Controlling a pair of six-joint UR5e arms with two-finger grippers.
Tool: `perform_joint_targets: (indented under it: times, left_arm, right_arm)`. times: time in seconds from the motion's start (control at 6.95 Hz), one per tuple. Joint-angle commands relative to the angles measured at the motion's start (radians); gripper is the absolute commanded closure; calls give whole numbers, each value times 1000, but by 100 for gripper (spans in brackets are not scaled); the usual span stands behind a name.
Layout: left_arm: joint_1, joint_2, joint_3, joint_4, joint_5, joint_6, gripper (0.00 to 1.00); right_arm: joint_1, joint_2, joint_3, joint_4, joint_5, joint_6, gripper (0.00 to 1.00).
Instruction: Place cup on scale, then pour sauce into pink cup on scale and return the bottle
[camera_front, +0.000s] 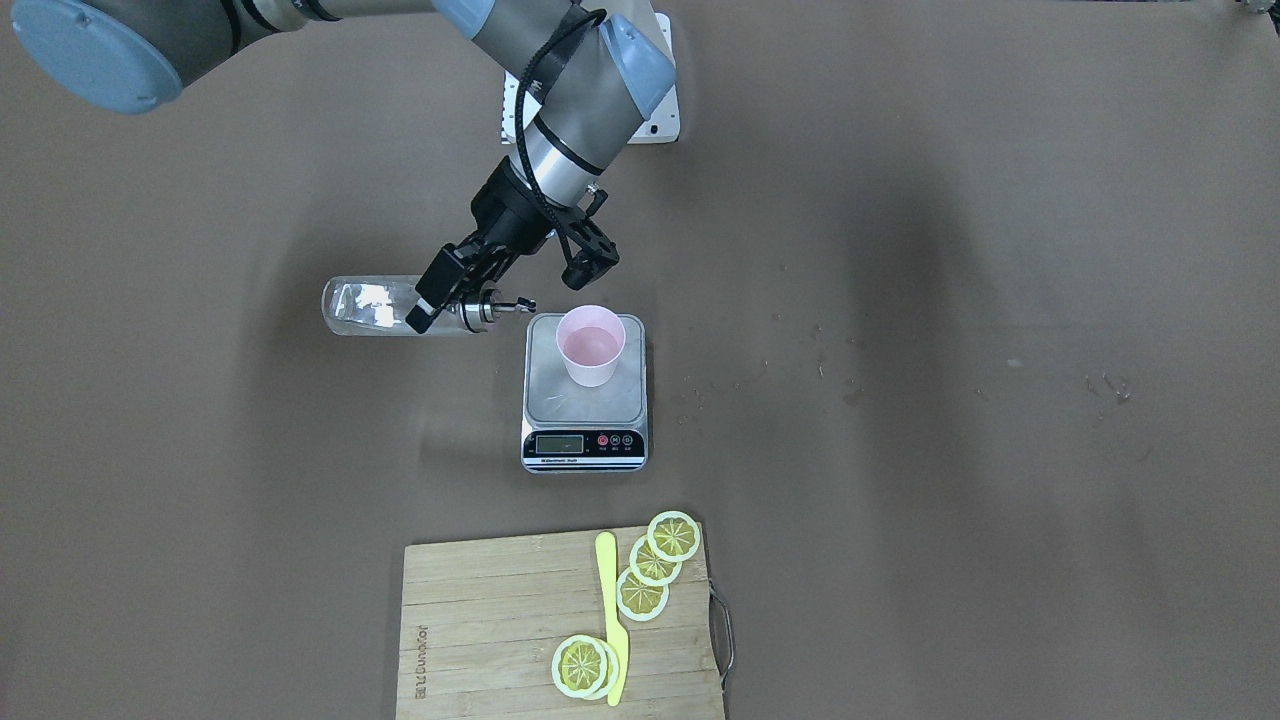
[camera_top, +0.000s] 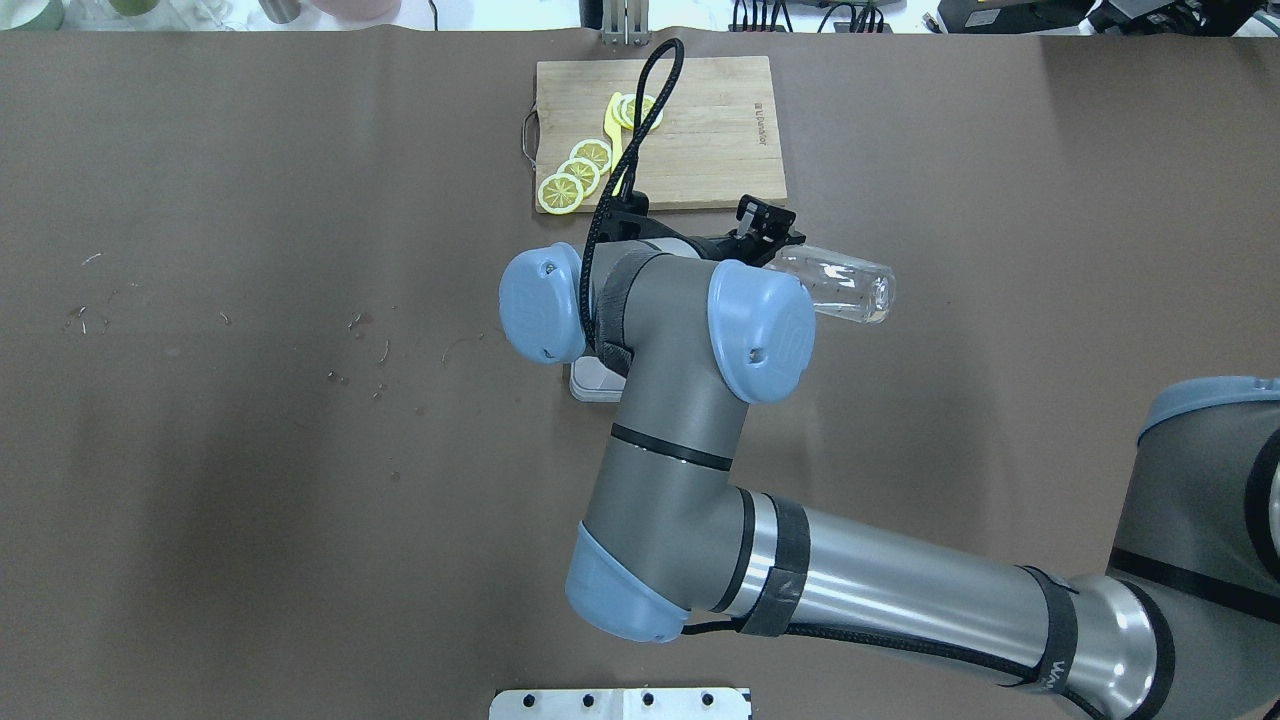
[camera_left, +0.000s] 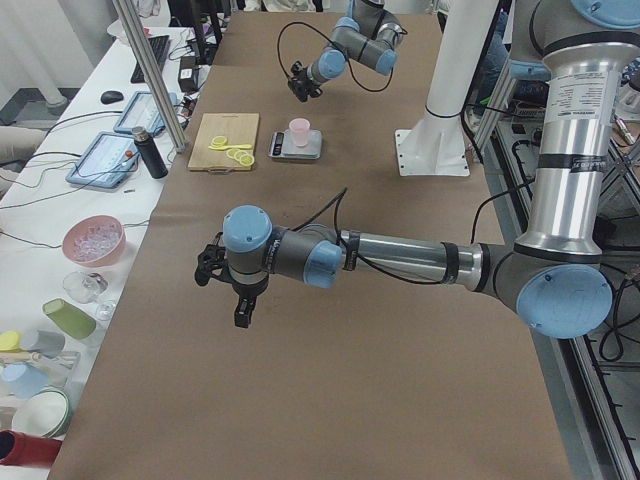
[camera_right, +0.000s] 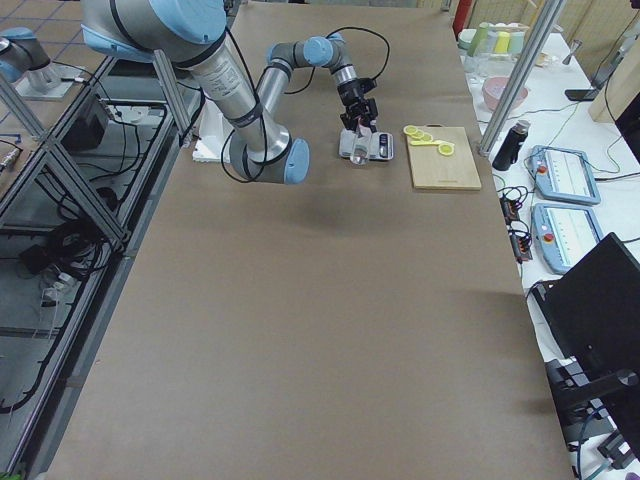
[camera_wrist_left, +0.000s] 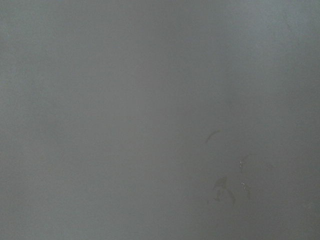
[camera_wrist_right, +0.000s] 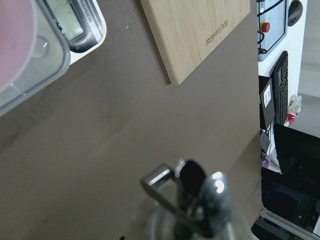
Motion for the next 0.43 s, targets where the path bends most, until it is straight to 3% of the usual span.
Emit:
perform_joint_targets:
  times: [0.0,0.29]
  left_arm:
    - [0,0,4,0,0,-1,3]
    - [0,2,8,0,-11,-1,3]
  right_arm:
    - [-19,36,-55,-4,-10,1,100]
    - [-30,84,-139,-6,-47,1,100]
